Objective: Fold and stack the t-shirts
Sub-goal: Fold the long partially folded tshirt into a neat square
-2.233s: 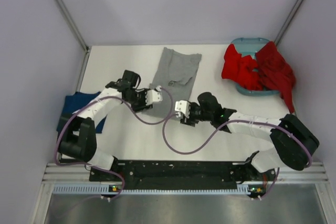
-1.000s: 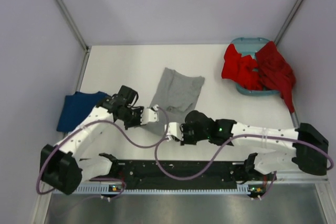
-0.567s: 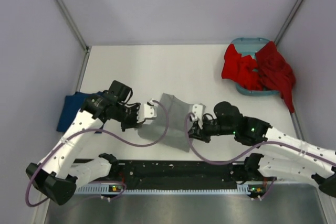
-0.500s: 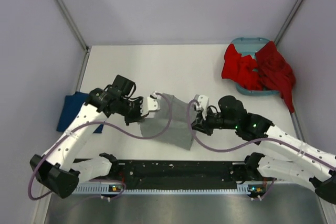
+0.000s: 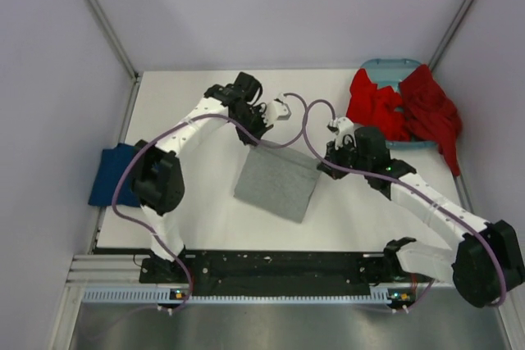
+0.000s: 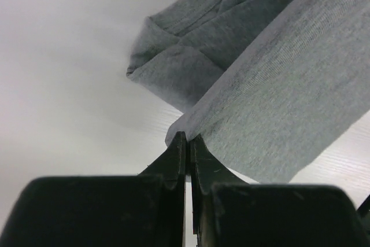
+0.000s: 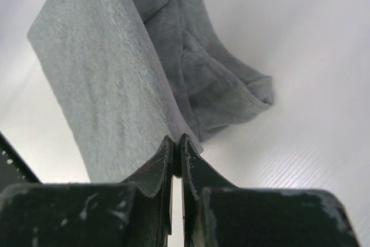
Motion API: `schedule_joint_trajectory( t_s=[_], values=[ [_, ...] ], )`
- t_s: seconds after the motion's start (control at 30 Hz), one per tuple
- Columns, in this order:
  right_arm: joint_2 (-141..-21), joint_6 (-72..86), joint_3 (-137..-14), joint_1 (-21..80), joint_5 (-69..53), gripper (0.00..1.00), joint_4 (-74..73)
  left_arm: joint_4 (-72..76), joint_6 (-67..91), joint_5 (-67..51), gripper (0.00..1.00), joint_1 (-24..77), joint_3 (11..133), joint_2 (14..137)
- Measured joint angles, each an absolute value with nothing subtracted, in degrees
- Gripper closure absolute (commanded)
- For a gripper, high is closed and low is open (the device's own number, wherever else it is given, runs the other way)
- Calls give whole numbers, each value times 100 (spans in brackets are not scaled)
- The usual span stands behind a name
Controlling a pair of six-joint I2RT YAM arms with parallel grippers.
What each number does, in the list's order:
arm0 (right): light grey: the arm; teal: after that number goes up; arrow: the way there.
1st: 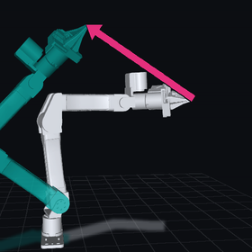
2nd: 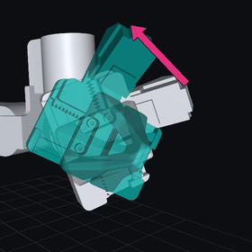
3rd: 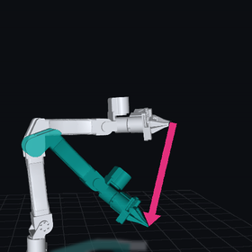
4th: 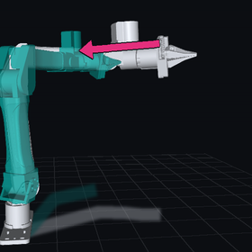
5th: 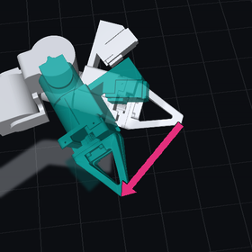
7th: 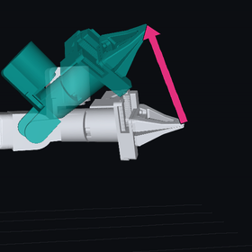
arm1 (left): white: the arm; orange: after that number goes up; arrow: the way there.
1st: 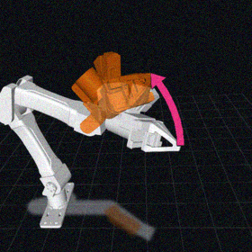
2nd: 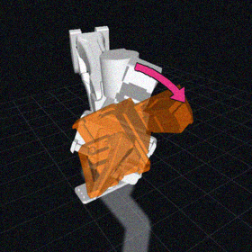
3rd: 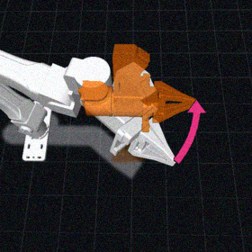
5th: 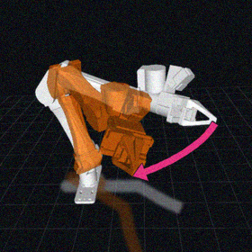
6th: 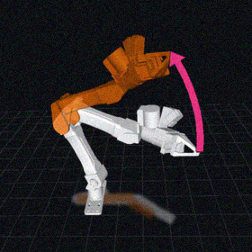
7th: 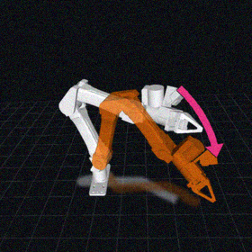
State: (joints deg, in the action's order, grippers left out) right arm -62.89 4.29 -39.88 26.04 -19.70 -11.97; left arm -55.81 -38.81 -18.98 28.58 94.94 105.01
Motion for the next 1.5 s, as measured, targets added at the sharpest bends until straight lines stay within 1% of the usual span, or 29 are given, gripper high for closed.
schedule_joint_trajectory(
  t_s=[0.1,0.23,0.27,0.37,0.4,0.47,0.5,0.53,0.67,0.77,0.83,0.9,0.97,1.03,1.07,1.17,1.23,1.3,1.33,1.4,1.47,1.5],
  values=[
    [-6692,521,-3938,2429,-1966,100,-862,-5502,-3756,-1787,100,2862,9692,11032],
    [-7391,591,-3944,2198,-2062,100,-434,-5433,-3680,-1621,100,2862,9719,11384],
    [-7579,607,-3957,2150,-2095,100,-346,-5411,-3656,-1573,97,2864,9754,11441],
    [-8071,624,-4110,2082,-2088,100,-239,-5345,-3612,-1457,80,2869,9874,11570],
    [-8211,642,-4191,2064,-2060,96,-226,-5323,-3610,-1413,79,2869,9896,11590],
    [-8434,716,-4366,2016,-1949,77,-246,-5207,-3575,-1234,72,2867,9933,11646],
    [-8510,762,-4421,1994,-1890,72,-266,-5124,-3568,-1114,69,2856,9953,11690],
    [-8608,794,-4512,1959,-1780,70,-307,-5043,-3562,-941,67,2842,9979,11754],
    [-9164,854,-5070,1785,-1315,60,-445,-4849,-3411,-316,66,2727,10333,12164],
    [-9421,882,-5566,1743,-1024,55,-716,-4703,-3024,-14,64,2556,10680,12396],
    [-9402,923,-5778,1739,-950,52,-974,-4635,-2722,-14,59,2456,10661,12322],
    [-9264,1066,-5850,1752,-886,48,-1201,-4381,-2368,-145,52,2357,10300,12014],
    [-8958,1304,-5719,1809,-812,45,-1431,-4123,-2018,-386,48,2303,9612,11469],
    [-8512,1656,-5384,1879,-755,40,-1588,-3972,-1651,-690,44,2305,8967,10927],
    [-8307,1839,-5196,1925,-766,40,-1621,-3900,-1466,-869,43,2320,8683,10676],
    [-8029,2294,-4764,2023,-989,41,-1634,-3623,-967,-1356,41,2357,8121,10261],
    [-8160,2539,-4637,2047,-1179,46,-1634,-3395,-696,-1577,40,2375,7889,10224],
    [-8453,2700,-4622,2047,-1345,56,-1553,-3183,-392,-1765,40,2359,7644,10241],
    [-8643,2775,-4622,2045,-1415,64,-1485,-3107,-252,-1841,40,2335,7546,10259],
    [-9000,2906,-4626,1997,-1566,76,-1354,-3011,12,-1959,40,2279,7465,10350],
    [-9365,3083,-4751,1940,-1855,85,-1260,-2908,239,-2097,40,2193,7465,10492],
    [-9507,3120,-4860,1922,-1896,88,-1201,-2847,353,-2176,40,2137,7465,10575]
  ],
)
